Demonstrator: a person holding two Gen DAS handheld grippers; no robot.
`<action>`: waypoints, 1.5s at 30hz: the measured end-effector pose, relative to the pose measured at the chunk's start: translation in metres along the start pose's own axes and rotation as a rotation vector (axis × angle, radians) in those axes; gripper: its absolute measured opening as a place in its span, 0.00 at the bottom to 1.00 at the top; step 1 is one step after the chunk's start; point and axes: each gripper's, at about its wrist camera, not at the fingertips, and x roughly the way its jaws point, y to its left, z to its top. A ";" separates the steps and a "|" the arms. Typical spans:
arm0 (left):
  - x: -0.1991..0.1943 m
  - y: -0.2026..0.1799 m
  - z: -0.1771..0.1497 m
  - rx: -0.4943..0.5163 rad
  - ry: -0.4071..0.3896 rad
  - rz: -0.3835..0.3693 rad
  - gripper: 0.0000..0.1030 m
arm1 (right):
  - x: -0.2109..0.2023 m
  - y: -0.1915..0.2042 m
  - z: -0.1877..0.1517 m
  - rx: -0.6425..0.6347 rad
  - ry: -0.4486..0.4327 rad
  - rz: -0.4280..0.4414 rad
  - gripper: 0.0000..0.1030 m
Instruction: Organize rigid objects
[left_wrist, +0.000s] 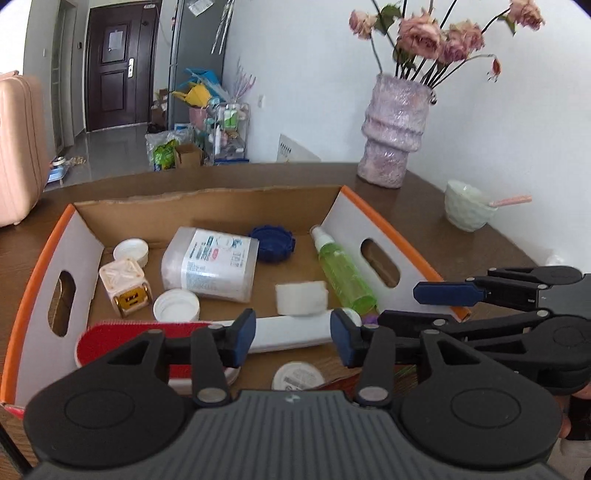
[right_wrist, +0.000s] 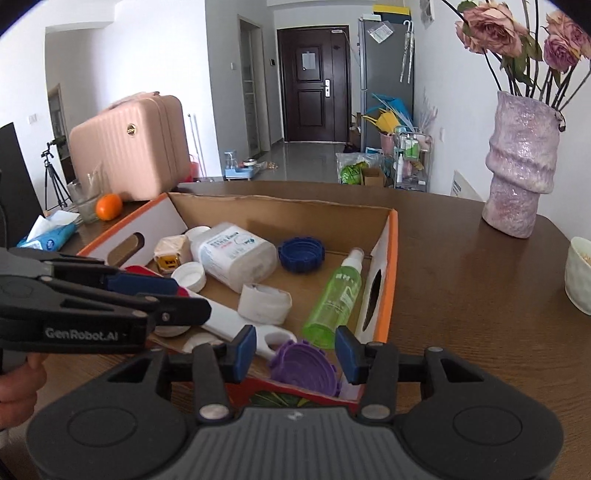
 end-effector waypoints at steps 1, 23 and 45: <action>-0.004 0.001 0.002 0.002 -0.009 -0.002 0.48 | -0.003 -0.001 0.001 0.006 -0.010 0.001 0.49; -0.204 -0.016 -0.021 0.083 -0.312 0.326 0.66 | -0.163 0.049 0.011 -0.049 -0.271 -0.037 0.70; -0.297 -0.035 -0.127 0.045 -0.506 0.392 1.00 | -0.241 0.087 -0.094 0.022 -0.530 -0.132 1.00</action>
